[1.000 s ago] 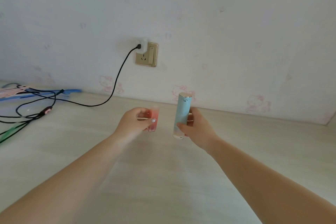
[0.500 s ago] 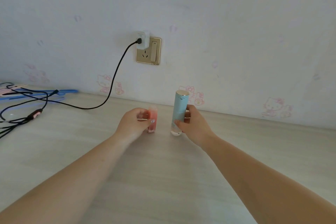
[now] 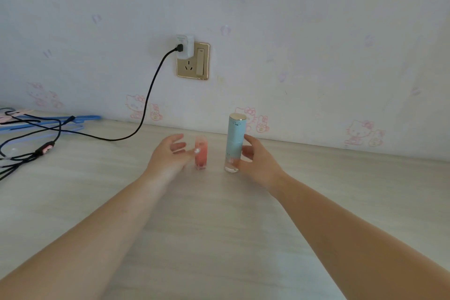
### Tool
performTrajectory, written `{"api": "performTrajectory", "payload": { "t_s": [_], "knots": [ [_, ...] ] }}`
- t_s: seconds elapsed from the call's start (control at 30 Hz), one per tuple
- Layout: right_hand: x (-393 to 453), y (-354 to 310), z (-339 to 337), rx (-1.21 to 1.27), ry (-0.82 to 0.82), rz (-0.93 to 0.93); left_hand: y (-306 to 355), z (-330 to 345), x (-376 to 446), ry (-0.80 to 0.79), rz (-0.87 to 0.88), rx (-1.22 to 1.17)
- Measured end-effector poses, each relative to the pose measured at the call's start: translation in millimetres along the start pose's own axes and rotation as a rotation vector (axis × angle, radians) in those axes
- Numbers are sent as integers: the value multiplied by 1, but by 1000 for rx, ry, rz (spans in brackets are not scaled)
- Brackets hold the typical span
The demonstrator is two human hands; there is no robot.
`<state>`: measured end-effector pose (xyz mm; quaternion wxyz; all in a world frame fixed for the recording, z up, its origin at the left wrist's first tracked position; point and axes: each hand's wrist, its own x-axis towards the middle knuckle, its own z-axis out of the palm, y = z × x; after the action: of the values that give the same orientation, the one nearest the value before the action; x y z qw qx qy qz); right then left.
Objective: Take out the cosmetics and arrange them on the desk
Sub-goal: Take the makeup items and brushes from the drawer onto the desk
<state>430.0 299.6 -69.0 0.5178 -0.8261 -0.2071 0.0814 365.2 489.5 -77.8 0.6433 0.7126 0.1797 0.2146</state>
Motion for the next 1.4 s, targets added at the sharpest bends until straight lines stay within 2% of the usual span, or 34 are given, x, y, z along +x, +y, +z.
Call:
{"api": "performTrajectory", "payload": {
  "t_s": [0.1, 0.17, 0.27, 0.5, 0.57, 0.7, 0.9, 1.07, 1.3, 1.4],
  "knots": [
    [-23, -3, -14, 85, 69, -25, 12, -10, -26, 64, 34, -75],
    [-39, -6, -24, 152, 125, -49, 19, -13, -47, 32, 62, -81],
    [-78, -14, -43, 218, 163, -107, 39, -2, -89, -92, 107, -115],
    [-215, 0, -106, 232, 232, -109, 73, 80, -209, -516, 181, -134],
    [-235, -3, -116, 225, 222, -116, 78, 90, -224, -563, 210, -136],
    [-322, 11, -161, 176, 307, -64, 82, 135, -290, -766, 222, -99],
    [-411, 47, -204, 110, 386, 38, 68, 191, -357, -973, 217, -33],
    [-463, 84, -227, 5, 418, 171, 41, 234, -406, -1153, 177, 104],
    [-479, 133, -244, -300, 320, 333, -16, 275, -404, -1123, 213, 500],
    [-466, 155, -249, -505, 169, 409, -36, 291, -393, -1101, 235, 705]
  ]
}}
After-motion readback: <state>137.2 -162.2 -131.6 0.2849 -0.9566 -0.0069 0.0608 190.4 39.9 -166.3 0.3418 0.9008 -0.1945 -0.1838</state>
